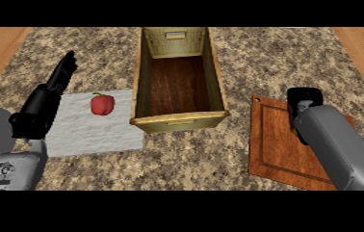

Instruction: Pick the sweet potato from the cutting board and place it in the basket

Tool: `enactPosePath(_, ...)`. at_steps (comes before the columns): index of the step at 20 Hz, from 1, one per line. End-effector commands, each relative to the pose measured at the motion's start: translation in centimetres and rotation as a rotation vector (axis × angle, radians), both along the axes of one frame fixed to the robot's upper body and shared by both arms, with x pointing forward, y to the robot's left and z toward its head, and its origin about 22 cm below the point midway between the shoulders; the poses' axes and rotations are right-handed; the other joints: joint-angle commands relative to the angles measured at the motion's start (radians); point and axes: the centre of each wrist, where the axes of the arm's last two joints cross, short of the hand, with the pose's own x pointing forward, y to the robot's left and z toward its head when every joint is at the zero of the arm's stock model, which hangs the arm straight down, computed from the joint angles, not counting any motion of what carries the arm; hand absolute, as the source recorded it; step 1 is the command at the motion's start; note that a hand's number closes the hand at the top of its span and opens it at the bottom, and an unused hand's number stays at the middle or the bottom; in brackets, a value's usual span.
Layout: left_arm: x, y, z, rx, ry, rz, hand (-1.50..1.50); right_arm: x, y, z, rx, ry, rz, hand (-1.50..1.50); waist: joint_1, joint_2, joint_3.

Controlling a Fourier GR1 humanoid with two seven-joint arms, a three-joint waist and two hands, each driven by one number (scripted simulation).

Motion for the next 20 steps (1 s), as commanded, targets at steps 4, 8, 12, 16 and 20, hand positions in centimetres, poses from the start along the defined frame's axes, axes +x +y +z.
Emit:
enactPosePath(4, 1.1, 0.3, 1.2, -0.009, 0.01, -0.01, 0.0, -1.0, 0.9, -3.1, 0.009, 0.048, 0.08, 1.5, -0.003, 0.012, 0.011)
enactPosePath(8, -0.6, 0.1, -0.3, -0.006, 0.016, -0.009, 0.0, -0.4, -0.8, -0.8, 0.076, -0.082, 0.18, 1.5, 0.003, 0.01, 0.012)
enactPosePath(12, 0.1, 0.6, 0.5, -0.003, -0.004, -0.02, 0.0, 2.2, -3.2, 6.7, 0.341, -0.394, 0.348, 1.5, 0.015, 0.016, 0.014)
enactPosePath(16, 0.0, 0.6, -0.3, 0.002, -0.009, -0.029, 0.0, 3.1, -6.2, 9.9, 0.404, -0.573, 0.436, 1.5, 0.023, 0.021, 0.013)
enactPosePath(20, -0.5, -0.5, -0.2, -0.017, 0.011, -0.018, 0.0, 3.4, -7.7, 10.8, 0.462, -0.787, 0.412, 1.5, 0.015, 0.014, 0.013)
